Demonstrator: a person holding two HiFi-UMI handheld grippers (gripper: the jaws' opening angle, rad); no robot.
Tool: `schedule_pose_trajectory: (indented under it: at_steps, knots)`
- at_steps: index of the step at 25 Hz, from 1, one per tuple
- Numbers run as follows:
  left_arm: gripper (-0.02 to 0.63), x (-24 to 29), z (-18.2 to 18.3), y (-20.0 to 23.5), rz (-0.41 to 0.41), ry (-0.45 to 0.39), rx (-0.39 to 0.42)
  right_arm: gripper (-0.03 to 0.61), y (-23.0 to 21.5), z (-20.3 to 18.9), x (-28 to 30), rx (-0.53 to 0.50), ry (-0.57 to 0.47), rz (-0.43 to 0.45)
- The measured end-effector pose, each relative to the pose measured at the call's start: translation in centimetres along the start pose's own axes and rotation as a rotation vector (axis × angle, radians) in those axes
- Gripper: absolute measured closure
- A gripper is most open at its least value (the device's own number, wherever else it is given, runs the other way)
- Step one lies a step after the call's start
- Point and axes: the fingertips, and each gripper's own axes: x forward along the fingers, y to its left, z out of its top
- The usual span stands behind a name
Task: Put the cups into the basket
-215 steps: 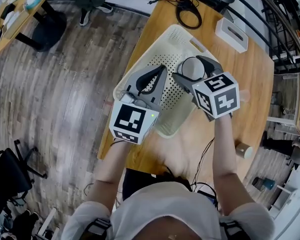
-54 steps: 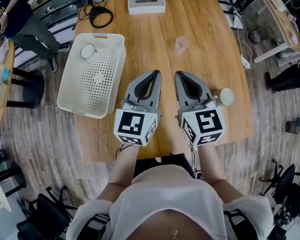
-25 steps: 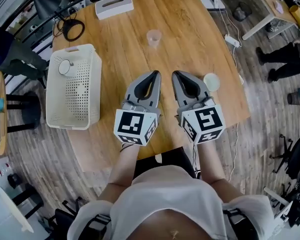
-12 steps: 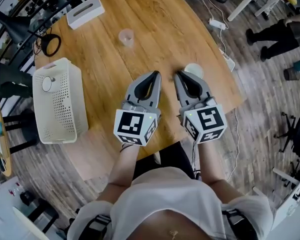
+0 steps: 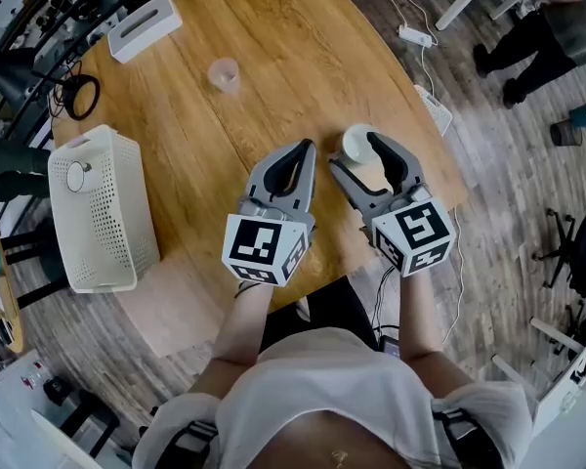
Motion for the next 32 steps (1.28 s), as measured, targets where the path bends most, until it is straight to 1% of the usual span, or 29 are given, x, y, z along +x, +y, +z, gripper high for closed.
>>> schedule_pose_trajectory:
  at_steps: [2, 4, 6, 8, 11, 14, 18, 21, 23, 29, 32]
  knots:
    - [0.607, 0.5, -0.2, 0.0, -0.004, 0.005, -0.008, 0.252, -0.4, -0.6, 0.2, -0.004, 0.034, 0.035]
    - [0.607, 0.8, -0.7, 0.1, -0.004, 0.014, -0.014, 0.217, -0.9, -1.4, 0.4, -0.015, 0.072, 0.049]
    - [0.607, 1.2, -1.2, 0.3, -0.002, 0.026, -0.022, 0.182, -1.5, -2.3, 0.7, -0.052, 0.119, 0.046]
    - [0.607, 1.6, -1.8, 0.6, 0.002, 0.037, -0.029, 0.163, -1.8, -3.1, 0.9, -0.114, 0.178, 0.066]
    - [0.607, 2.2, -2.4, 0.9, 0.007, 0.044, -0.041, 0.159, -2.2, -4.4, 1.2, -0.22, 0.284, 0.15]
    - [0.607, 2.8, -2.8, 1.0, -0.001, 0.045, -0.069, 0.16, -2.9, -5.7, 1.8, -0.305, 0.373, 0.213]
    - [0.607, 3.9, -3.6, 1.0, -0.005, 0.064, -0.042, 0.16, -3.7, -7.6, 2.7, -0.383, 0.49, 0.274]
    - [0.607, 4.4, -4.6, 1.6, -0.005, 0.084, -0.054, 0.16, -3.9, -9.1, 3.5, -0.433, 0.567, 0.315]
    - [0.607, 4.6, -5.3, 2.2, 0.001, 0.095, -0.066, 0.16, -4.5, -9.7, 3.9, -0.471, 0.615, 0.317]
    - [0.607, 5.1, -6.4, 3.6, 0.001, 0.102, -0.131, 0.16, -4.8, -11.0, 5.0, -0.517, 0.71, 0.363]
    - [0.607, 5.5, -6.6, 4.1, 0.003, 0.097, -0.147, 0.16, -4.9, -11.8, 5.3, -0.517, 0.756, 0.384]
